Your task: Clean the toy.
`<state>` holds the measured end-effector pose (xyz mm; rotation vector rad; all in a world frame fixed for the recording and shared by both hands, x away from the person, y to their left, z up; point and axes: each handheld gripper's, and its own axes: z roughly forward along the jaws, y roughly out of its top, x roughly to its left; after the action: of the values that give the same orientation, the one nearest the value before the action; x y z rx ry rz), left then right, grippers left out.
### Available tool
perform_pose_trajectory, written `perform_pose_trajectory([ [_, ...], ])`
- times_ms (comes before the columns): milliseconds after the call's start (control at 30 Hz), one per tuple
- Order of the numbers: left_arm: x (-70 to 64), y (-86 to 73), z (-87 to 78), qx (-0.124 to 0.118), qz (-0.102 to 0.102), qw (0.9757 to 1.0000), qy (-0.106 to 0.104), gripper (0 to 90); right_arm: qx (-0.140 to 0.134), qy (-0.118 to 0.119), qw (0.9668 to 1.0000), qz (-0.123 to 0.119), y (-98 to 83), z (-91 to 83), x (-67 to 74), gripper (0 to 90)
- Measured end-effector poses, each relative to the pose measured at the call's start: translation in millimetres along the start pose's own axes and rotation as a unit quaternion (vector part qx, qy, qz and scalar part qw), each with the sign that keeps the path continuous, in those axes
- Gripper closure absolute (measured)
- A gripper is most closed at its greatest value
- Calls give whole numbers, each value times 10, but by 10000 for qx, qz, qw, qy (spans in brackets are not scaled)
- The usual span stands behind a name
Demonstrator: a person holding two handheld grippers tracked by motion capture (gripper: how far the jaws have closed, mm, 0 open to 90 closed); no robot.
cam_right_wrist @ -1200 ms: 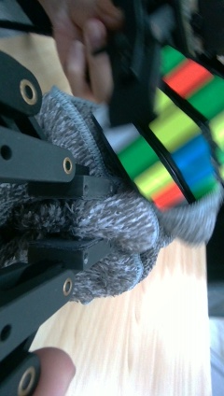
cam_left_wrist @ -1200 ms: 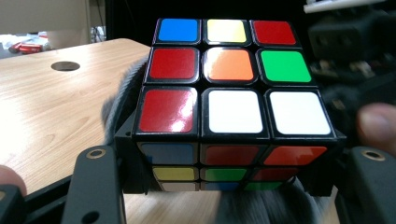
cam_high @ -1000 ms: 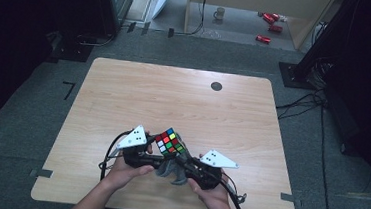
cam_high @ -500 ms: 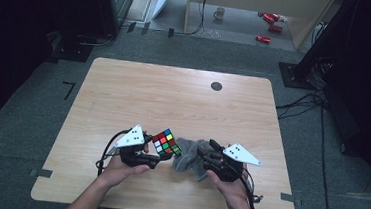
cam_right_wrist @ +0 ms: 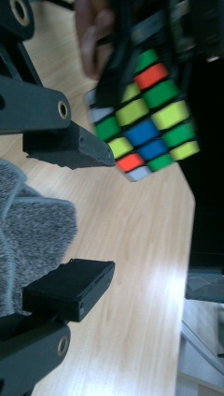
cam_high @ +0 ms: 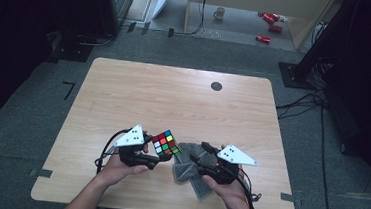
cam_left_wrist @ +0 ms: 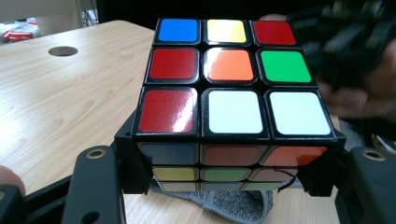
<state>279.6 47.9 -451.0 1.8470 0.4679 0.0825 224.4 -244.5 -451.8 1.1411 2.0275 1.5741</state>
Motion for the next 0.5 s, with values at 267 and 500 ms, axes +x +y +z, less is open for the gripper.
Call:
perform_pose_trajectory([
  [267,-46,14,59,97,8,9998,-158,349,114,48,9999,105,-144,206,134,561],
  [500,-57,19,68,137,35,9999,-56,349,47,127,9992,370,-160,195,91,585],
])
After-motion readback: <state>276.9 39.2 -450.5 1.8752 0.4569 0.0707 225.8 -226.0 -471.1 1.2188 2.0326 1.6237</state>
